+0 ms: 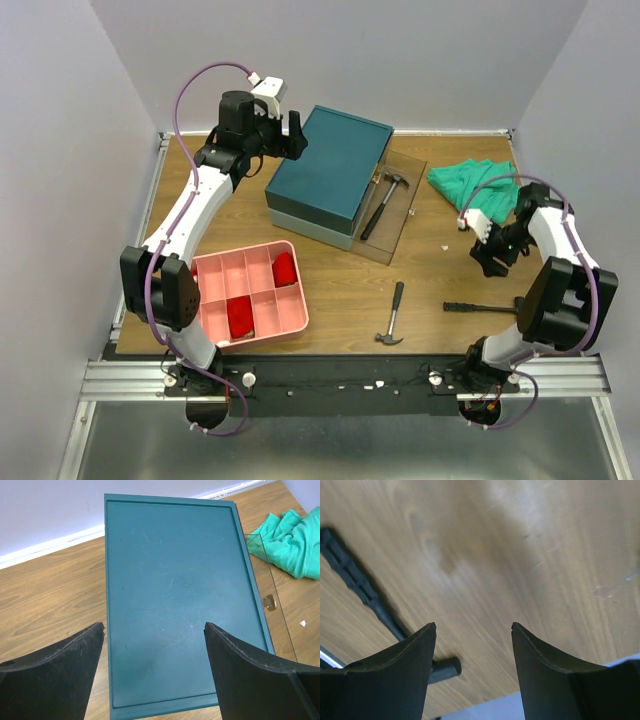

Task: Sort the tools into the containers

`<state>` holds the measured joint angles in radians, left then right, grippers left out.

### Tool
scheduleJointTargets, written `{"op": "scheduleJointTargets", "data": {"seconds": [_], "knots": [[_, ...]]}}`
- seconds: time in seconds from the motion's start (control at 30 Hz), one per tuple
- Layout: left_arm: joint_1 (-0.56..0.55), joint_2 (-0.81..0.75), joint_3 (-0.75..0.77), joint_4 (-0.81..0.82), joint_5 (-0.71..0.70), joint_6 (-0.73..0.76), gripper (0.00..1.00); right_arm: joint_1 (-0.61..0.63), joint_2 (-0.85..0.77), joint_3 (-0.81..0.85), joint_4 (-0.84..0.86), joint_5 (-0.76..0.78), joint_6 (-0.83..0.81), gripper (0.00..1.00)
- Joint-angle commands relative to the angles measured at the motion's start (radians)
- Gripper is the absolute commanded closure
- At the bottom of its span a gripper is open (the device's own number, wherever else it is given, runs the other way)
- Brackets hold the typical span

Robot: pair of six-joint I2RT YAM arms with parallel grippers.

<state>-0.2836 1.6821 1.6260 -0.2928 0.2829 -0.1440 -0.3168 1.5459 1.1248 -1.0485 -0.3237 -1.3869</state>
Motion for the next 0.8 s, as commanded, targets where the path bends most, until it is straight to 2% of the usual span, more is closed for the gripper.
{"op": "scheduleJointTargets", "data": {"seconds": [0.0, 0.17, 0.43, 0.77], "knots": [[0.006, 0.002, 0.000, 0.000, 0.007, 0.000, 0.09, -0.011, -0.099, -0.137, 0.088, 0.130, -0.285, 0.31], [0.012, 0.016, 0.014, -0.016, -0.002, 0.021, 0.09, -0.013, -0.112, -0.270, 0.180, 0.206, -0.320, 0.32], [0.014, 0.037, 0.009, -0.029, -0.014, 0.037, 0.09, -0.065, -0.148, -0.336, 0.188, 0.229, -0.389, 0.33], [0.012, 0.064, 0.048, -0.046, -0.027, 0.058, 0.08, -0.130, -0.050, -0.379, 0.312, 0.265, -0.445, 0.34]]}}
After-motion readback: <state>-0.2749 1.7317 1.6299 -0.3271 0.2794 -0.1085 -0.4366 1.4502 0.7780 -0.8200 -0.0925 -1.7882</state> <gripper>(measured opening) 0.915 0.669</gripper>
